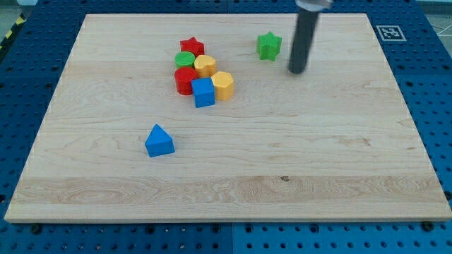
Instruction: Slide blue triangle towards bottom center
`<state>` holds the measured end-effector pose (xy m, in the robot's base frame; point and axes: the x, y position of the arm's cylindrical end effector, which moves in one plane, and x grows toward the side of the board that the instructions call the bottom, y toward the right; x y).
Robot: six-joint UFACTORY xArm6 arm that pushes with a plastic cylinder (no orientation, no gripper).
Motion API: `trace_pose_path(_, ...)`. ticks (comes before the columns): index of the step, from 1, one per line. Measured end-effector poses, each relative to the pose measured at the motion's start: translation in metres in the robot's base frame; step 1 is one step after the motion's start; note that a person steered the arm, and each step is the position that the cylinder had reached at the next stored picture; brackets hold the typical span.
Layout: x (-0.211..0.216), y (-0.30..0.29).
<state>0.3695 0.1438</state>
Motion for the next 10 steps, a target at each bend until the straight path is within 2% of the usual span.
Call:
trace_pose_path(1,0.061,0.016)
trace_pose_path(2,0.148,-0.02)
trace_pose_path(3,0.213,-0.08)
trace_pose_path(4,0.248,-0.154)
trace_pose_path(5,0.244,-0.235)
trace_pose_path(6,0.218,-0.285)
trace_pose_path(7,0.172,-0.293)
trace_pose_path(8,0.142,-0.284)
trace_pose_path(10,0.141,-0.177)
